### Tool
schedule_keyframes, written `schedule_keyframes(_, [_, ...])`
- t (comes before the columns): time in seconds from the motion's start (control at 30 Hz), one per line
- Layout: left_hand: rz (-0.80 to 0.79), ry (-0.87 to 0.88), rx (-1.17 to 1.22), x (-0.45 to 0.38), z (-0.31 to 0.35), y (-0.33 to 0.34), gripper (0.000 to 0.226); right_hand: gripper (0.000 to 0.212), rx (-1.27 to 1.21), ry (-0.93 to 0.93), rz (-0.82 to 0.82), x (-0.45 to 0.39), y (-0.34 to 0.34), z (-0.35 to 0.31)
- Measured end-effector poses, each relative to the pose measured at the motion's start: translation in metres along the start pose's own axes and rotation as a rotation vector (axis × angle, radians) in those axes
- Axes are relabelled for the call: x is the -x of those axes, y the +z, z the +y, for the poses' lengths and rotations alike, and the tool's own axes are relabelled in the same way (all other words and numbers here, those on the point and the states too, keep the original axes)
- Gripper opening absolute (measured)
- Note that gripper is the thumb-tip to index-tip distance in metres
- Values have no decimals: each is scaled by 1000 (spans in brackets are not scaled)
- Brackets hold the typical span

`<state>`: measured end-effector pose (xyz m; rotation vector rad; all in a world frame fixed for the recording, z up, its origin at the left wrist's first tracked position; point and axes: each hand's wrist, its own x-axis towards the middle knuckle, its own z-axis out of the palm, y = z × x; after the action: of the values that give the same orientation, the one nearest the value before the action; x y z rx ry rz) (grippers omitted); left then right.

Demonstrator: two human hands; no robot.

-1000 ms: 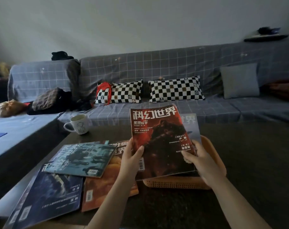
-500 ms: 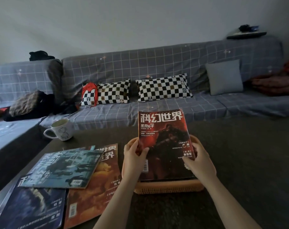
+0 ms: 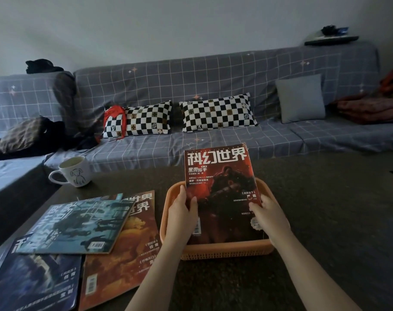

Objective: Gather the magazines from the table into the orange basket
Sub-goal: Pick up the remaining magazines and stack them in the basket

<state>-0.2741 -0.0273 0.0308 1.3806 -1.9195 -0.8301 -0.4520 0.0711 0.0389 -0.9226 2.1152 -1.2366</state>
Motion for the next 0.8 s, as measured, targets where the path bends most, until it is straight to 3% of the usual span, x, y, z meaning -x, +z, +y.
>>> schedule_keyframes(0.2, [-241,-128,325,-6,4,-2,43,18,47,-26,-42,-3,-1,5])
schedule_keyframes(0.43, [-272,-173,342,-4,9,-4,50,17,99,-39,-57,-3,0,3])
schedule_keyframes(0.53, [-204,-206,329,3,14,-9,49,23,17,-61,-28,2,-2,0])
schedule_keyframes(0.67, [15,-84,330,17,12,-21,49,47,3,-272,113,20,-1,-6])
schedule_keyframes(0.8, [129,-42,344,29,0,-46,40,43,-22,-406,66,35,20,-24])
